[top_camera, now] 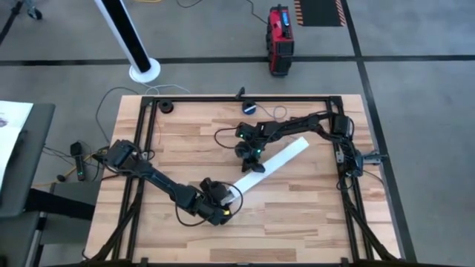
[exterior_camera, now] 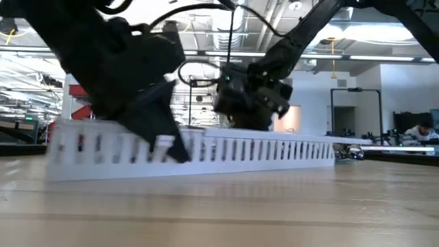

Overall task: Ziptie cables
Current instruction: Close the white cable duct

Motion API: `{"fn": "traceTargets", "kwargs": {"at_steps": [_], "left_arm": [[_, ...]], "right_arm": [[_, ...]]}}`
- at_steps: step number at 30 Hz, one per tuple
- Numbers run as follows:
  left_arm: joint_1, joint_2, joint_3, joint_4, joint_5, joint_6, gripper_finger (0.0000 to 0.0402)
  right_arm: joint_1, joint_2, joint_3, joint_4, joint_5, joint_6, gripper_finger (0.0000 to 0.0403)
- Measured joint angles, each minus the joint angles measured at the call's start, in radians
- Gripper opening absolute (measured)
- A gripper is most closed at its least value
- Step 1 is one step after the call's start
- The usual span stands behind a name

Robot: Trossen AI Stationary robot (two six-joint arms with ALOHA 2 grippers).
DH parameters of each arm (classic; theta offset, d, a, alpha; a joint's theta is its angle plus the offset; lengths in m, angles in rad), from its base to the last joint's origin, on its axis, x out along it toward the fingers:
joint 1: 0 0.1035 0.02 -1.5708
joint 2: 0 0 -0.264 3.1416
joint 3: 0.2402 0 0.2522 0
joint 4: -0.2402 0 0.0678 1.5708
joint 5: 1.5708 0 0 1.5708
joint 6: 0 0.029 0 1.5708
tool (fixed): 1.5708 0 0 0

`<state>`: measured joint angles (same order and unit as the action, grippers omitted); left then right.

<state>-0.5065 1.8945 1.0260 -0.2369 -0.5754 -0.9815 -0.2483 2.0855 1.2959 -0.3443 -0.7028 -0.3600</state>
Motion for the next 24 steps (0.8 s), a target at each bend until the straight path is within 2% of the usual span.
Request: {"fn": "traceTargets", "kwargs": {"at_steps": [2, 7, 11, 19, 24], "left_arm": [[-0.003, -0.002, 0.0, -0.049, 0.0, 0.033, 0.0276], [-0.003, 0.0, -0.001, -0.09, -0.032, 0.11, 0.0276], [-0.001, 0.0, -0.002, -0.093, -0.043, 0.145, 0.0276], [0.004, 0.002, -0.004, -0.093, -0.082, 0.196, 0.0276], [0.004, 0.002, -0.005, -0.064, -0.094, 0.18, 0.0276]], "right_arm": [[-0.005, 0.002, -0.006, 0.003, 0.037, 0.016, 0.0], [-0.007, -0.015, 0.003, 0.007, -0.005, 0.033, 0.0], [-0.015, -0.059, 0.002, 0.04, 0.011, 0.041, 0.0], [0.007, -0.202, 0.004, 0.051, -0.12, -0.001, 0.0], [0.055, -0.17, 0.004, 0.035, -0.128, -0.038, 0.0]]}}
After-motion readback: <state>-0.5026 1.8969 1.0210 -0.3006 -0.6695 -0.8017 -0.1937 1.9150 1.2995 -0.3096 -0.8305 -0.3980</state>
